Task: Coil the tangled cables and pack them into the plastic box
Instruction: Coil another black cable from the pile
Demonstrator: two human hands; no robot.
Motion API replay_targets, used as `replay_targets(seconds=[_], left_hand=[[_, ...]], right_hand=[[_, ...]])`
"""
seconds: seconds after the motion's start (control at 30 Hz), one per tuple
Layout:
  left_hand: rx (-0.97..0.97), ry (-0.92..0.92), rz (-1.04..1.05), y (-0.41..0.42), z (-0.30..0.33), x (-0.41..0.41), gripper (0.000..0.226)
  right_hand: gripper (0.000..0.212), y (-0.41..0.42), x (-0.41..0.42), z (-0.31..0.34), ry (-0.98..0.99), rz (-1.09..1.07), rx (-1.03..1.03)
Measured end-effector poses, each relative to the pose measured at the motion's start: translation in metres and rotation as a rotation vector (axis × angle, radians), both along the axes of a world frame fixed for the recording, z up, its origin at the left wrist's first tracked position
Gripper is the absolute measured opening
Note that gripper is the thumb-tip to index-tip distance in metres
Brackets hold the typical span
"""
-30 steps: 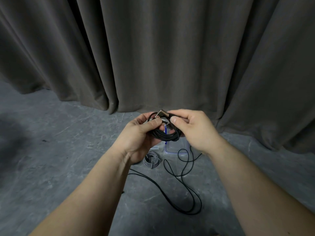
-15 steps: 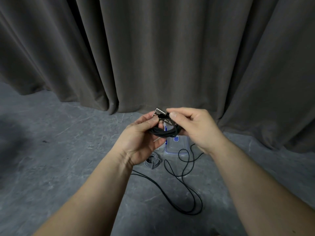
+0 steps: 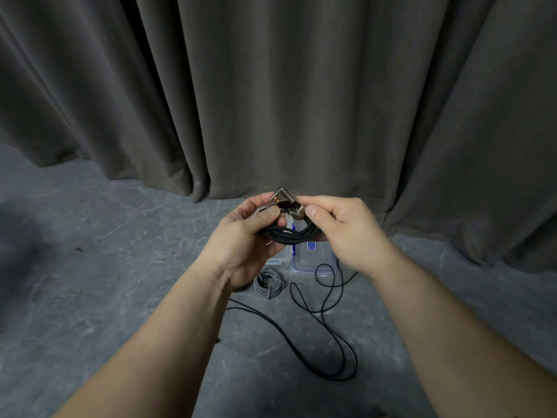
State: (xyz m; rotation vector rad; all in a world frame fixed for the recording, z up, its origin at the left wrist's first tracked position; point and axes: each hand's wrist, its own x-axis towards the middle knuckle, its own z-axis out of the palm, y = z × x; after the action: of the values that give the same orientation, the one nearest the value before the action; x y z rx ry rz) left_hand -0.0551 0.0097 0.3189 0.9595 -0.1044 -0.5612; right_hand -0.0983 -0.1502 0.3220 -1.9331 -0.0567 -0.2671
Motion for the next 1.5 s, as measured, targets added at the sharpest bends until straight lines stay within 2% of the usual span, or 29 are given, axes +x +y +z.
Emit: replay_targets(seconds=[0.1, 0.17, 0.27, 0.33, 0.43, 0.5, 0.6, 0.7, 0.87, 0.97, 1.07, 1.2, 1.33, 1.5], left_hand=[[-0.159, 0.103, -0.115, 0.004, 0.0, 0.002, 0.04], [-0.208, 0.149, -0.126, 0.004, 0.0, 0.004, 0.038], [-0.173, 0.127, -0.093, 0.001, 0.004, -0.001, 0.042], [-0.06, 0.035, -0.006, -0.004, 0.005, -0.004, 0.039], [0.315, -0.236, 0.228, -0.009, -0.001, -0.005, 0.027], [0.472, -0.372, 0.311, -0.009, -0.004, -0.005, 0.02], [0.53, -0.418, 0.387, -0.006, -0.003, -0.005, 0.018], [0.67, -0.492, 0.439, -0.005, -0.002, -0.005, 0.016], [0.752, -0.515, 0.422, -0.003, -0.005, -0.004, 0.016], [0.719, -0.453, 0.401, -0.003, -0.005, -0.003, 0.014], [0.587, -0.377, 0.385, -0.003, -0.002, -0.003, 0.011], [0.506, -0.393, 0.38, -0.003, 0.004, -0.005, 0.013], [0.412, -0.313, 0.299, 0.0, 0.01, -0.005, 0.005], [0.353, -0.253, 0.297, 0.003, 0.012, -0.004, 0.01]], right_hand=[[0.036, 0.003, 0.0, 0.0, 0.048, 0.044, 0.203], [0.035, 0.004, 0.0, 0.0, 0.04, 0.047, 0.208], [0.032, 0.006, 0.003, -0.002, 0.025, -0.014, 0.194], [0.03, 0.007, 0.004, -0.002, 0.013, -0.031, 0.193], [0.03, 0.009, 0.003, -0.002, 0.018, -0.016, 0.222], [0.031, 0.01, 0.002, -0.001, 0.019, -0.018, 0.224], [0.03, 0.008, 0.003, -0.003, 0.014, -0.034, 0.204], [0.031, 0.006, 0.004, -0.007, -0.004, -0.063, 0.1], [0.027, 0.004, 0.006, -0.013, -0.017, -0.105, -0.003], [0.021, 0.005, 0.006, -0.014, -0.009, -0.125, -0.042], [0.026, 0.007, 0.006, -0.014, 0.0, -0.106, -0.034], [0.037, 0.011, 0.004, -0.016, -0.036, -0.023, -0.12], [0.029, 0.011, 0.002, -0.017, -0.103, -0.031, -0.172], [0.023, 0.015, 0.002, -0.018, -0.136, -0.072, -0.132]])
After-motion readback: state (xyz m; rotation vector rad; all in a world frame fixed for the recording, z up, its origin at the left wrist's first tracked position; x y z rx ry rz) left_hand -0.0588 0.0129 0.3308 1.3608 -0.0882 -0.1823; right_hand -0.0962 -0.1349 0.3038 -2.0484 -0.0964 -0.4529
